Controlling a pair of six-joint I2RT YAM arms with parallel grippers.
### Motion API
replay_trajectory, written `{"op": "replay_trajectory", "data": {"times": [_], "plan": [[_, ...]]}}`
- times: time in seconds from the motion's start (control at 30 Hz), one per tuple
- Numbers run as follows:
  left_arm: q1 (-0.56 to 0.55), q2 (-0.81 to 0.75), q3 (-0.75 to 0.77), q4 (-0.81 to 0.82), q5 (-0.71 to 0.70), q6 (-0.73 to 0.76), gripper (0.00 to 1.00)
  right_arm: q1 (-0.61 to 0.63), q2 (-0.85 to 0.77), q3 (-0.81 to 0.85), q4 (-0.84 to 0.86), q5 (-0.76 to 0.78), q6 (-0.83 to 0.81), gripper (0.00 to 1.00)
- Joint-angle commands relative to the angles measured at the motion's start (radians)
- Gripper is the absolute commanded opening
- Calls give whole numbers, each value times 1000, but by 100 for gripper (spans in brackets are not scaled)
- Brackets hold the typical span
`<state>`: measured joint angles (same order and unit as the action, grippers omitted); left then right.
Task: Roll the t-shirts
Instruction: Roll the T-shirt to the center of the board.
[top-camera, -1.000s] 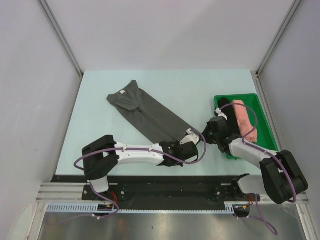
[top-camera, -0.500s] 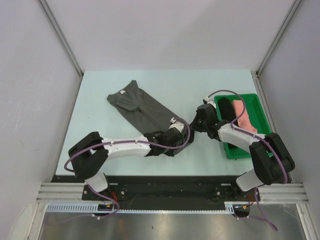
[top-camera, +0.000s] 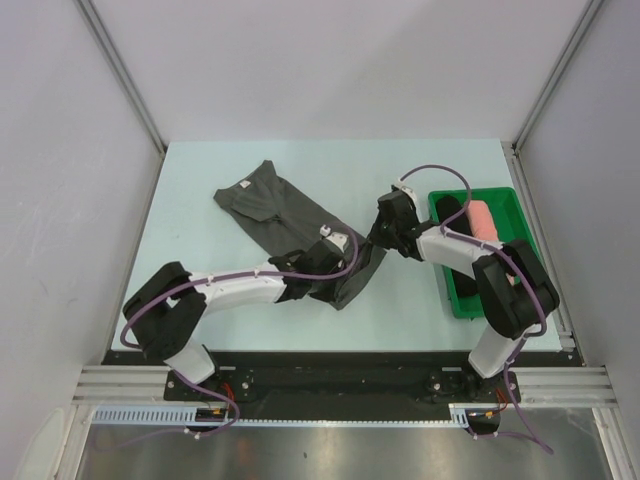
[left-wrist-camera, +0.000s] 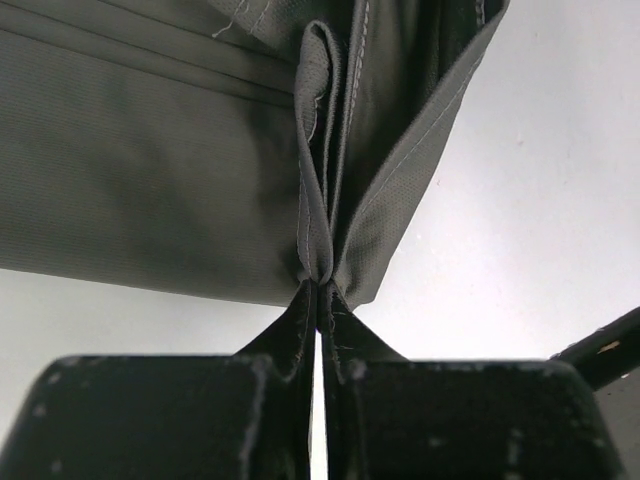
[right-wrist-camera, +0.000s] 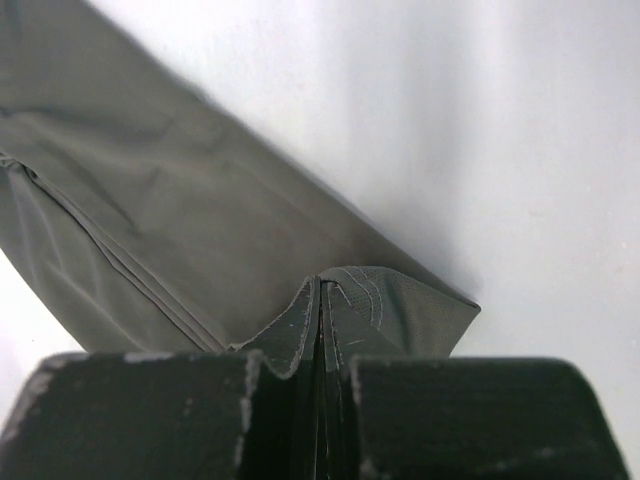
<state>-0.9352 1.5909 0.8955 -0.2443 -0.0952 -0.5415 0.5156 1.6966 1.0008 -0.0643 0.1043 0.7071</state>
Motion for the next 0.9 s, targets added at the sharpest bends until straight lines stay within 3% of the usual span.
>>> {"op": "replay_trajectory", "data": {"times": [0.0, 0.23, 0.33, 0.47, 0.57, 0.7, 0.77, 0.87], "plan": [[48, -55, -15, 20, 78, -26, 5, 4, 31, 64, 8, 31, 14, 2], [114, -66, -24, 0, 129, -18, 13, 6, 61, 82, 20, 17, 23, 5], [128, -66, -33, 2, 134, -12, 21, 9, 63, 91, 26, 6, 20, 16], [144, -63, -36, 5, 134, -8, 21, 8, 51, 99, 50, -40, -20, 34], [156, -77, -32, -6, 121, 6, 21, 3, 23, 117, 32, -32, -61, 41], [156, -138, -23, -35, 106, 54, 41, -6, -35, 124, -72, 44, -107, 41], [154, -154, 6, -67, 107, 84, 43, -11, -46, 124, -129, 80, -124, 40], [133, -148, 49, -99, 104, 120, 46, -11, -40, 124, -167, 86, -141, 31]]}}
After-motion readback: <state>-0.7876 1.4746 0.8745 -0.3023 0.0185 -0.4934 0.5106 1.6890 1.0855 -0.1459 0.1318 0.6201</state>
